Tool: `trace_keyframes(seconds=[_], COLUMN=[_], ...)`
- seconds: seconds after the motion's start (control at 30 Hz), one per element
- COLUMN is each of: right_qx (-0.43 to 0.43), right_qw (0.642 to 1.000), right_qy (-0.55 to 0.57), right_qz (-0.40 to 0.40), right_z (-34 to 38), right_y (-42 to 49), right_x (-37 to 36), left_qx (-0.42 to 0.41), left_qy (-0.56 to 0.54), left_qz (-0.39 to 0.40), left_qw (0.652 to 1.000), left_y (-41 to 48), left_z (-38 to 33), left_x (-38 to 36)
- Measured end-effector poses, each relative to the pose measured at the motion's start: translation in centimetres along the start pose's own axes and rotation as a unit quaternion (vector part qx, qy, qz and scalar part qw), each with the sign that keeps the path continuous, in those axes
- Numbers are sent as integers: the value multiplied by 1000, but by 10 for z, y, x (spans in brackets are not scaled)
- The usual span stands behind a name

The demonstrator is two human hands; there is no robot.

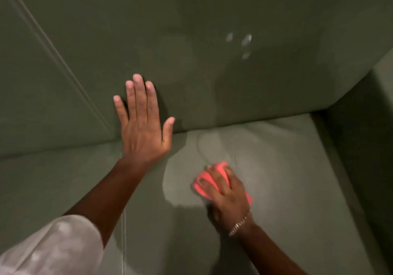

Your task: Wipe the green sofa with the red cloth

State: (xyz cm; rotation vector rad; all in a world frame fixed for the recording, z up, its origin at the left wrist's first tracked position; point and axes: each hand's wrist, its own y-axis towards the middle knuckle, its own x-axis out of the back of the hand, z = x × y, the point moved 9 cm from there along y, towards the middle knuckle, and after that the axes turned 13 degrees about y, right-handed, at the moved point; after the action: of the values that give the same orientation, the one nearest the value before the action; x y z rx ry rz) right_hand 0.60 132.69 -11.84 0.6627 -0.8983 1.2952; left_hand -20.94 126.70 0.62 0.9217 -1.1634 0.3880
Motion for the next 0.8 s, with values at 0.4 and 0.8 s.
trace_keyframes(seconds=[0.4, 0.8], right_qx=[28, -30], right_qw=[809, 769], right_qy=[136, 118], right_qz=[-571, -627], right_z=[23, 50], right_y=[124, 172], right_x=[236, 243], left_qx=[63, 49], left_qy=[93, 95], left_qz=[-220, -230], left_qw=[969, 967], left_y=[83, 73], left_z=[49, 54], left_x=[73, 63])
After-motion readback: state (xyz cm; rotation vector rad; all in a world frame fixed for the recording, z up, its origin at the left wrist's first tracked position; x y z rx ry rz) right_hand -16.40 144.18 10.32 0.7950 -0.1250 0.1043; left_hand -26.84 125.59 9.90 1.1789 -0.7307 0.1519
